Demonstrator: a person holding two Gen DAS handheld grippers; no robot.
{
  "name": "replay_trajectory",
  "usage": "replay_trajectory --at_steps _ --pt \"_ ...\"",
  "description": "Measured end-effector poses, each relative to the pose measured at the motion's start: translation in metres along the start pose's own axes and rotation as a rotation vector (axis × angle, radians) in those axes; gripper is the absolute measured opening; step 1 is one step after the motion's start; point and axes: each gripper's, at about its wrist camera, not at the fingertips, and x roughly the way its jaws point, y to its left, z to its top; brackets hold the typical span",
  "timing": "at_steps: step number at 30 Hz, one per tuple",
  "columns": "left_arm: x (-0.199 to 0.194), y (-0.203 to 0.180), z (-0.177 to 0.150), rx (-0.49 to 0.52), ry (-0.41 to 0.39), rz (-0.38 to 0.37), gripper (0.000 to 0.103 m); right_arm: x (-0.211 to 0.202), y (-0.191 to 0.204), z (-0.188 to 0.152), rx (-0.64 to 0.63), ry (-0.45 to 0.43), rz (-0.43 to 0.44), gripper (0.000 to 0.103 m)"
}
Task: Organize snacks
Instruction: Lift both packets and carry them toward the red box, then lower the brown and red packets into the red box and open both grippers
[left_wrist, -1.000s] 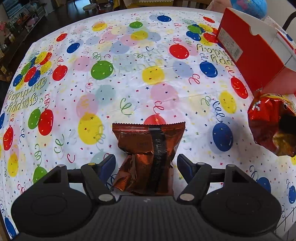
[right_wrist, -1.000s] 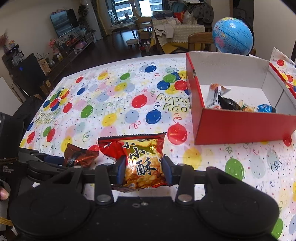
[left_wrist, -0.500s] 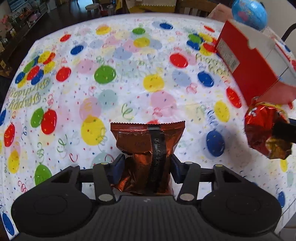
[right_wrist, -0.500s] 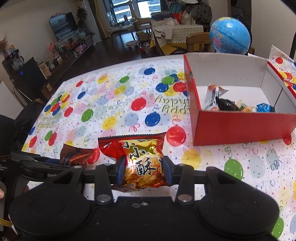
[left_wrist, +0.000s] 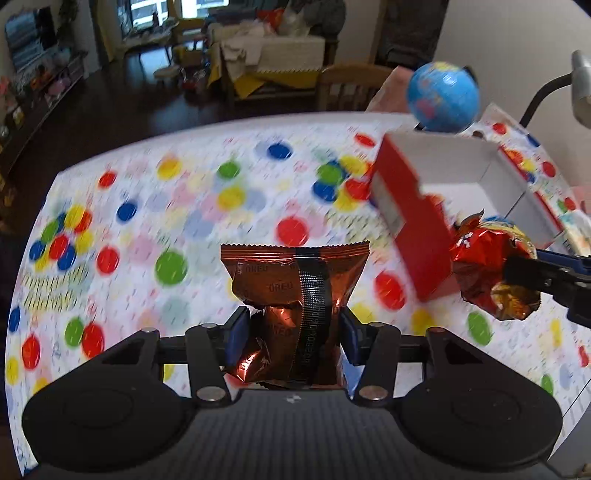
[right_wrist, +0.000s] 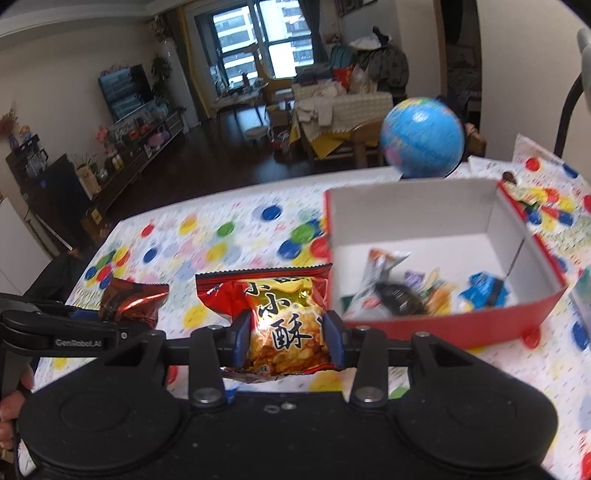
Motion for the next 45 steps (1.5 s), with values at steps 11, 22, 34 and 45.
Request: replay_trajectory --at_steps 11,22,34,45 --pt "0.007 -0.081 0.054 0.096 -0.068 -0.046 0.05 -0.012 -0.078 0.027 0.032 -0.069 -0.1 0.04" --pt "0.045 -0.153 0.092 0.143 -0.059 -0.058 0.05 0.004 -0.148 0.04 0.057 -0.07 -0.195 0.04" --pt "0.099 -0.191 0.121 0.222 0.0 -0.029 0.05 0.047 -0.185 0.045 0.057 -0.014 -0.212 0.041" --pt "0.143 -0.204 0.128 0.265 0.057 0.004 0.05 0.084 -0.197 0.04 0.062 0.043 -0.185 0.041"
